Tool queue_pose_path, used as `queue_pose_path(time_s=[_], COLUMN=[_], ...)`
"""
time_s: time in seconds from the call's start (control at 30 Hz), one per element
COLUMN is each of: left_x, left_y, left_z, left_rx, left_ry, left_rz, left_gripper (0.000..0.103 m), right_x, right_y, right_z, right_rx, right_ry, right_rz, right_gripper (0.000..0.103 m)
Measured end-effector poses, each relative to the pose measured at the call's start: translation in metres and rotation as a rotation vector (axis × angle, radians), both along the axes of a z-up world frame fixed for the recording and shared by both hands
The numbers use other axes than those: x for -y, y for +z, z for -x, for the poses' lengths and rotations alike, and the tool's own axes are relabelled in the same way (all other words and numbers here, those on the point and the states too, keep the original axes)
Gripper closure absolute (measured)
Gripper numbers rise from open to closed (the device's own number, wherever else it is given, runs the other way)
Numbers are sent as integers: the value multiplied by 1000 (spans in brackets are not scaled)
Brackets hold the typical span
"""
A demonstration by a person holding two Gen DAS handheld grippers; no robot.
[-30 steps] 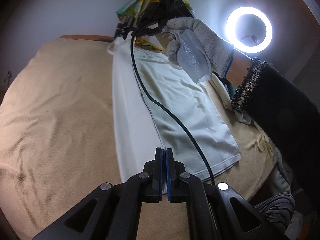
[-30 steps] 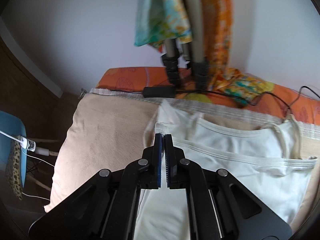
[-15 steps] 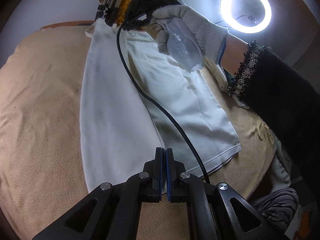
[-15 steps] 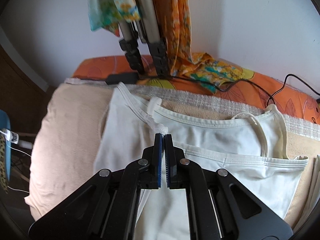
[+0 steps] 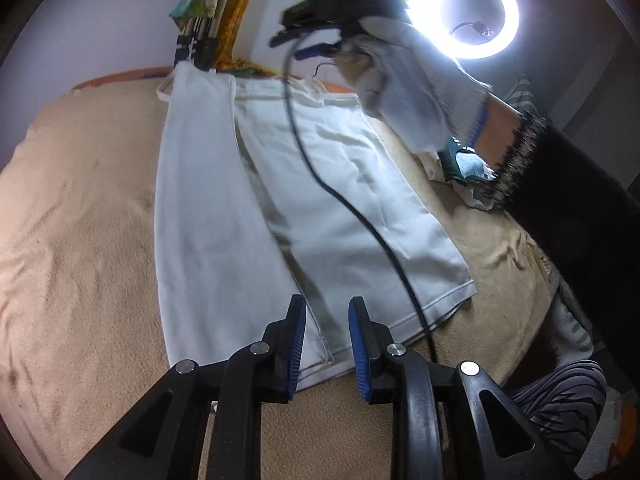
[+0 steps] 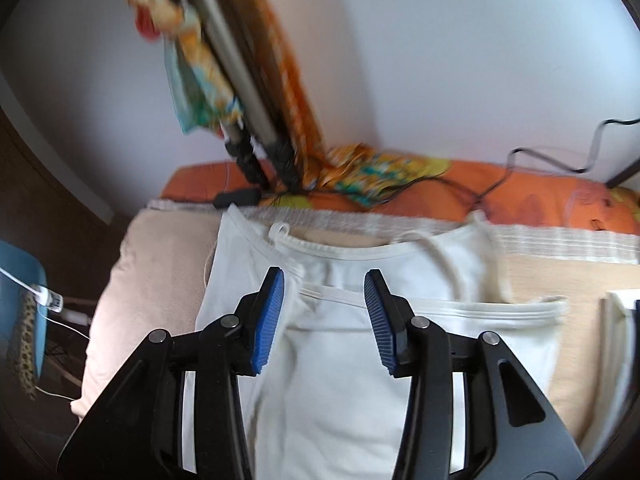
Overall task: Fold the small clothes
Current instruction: 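Open both grippers and move them to the other side edge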
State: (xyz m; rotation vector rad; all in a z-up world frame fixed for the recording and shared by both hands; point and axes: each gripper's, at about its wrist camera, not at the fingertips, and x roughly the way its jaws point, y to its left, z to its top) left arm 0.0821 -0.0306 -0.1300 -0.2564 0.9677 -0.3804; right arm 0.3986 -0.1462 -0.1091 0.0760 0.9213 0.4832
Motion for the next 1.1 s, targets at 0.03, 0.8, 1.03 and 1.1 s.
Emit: queue_pose_path(time_s=[0.03, 0.8, 1.03, 1.1], left_x=[1, 140, 190, 199], left_y=[2, -1, -12, -18], left_z=[0, -5, -12, -17], left_rx=[14, 119, 127, 108], left_ry=[4, -243, -312, -318], left_rz=[-13, -89, -121, -137], left_gripper=[82, 73, 57, 52], right_x=[12, 226, 252, 253], right_y=[7, 61, 45, 41], right_z=[4, 93, 102, 102], right_rx=[12, 99, 59, 48], right_ry=[-5, -124, -119, -111], right_rz=[-6, -15, -41, -41], right_gripper=[59, 59, 59, 59])
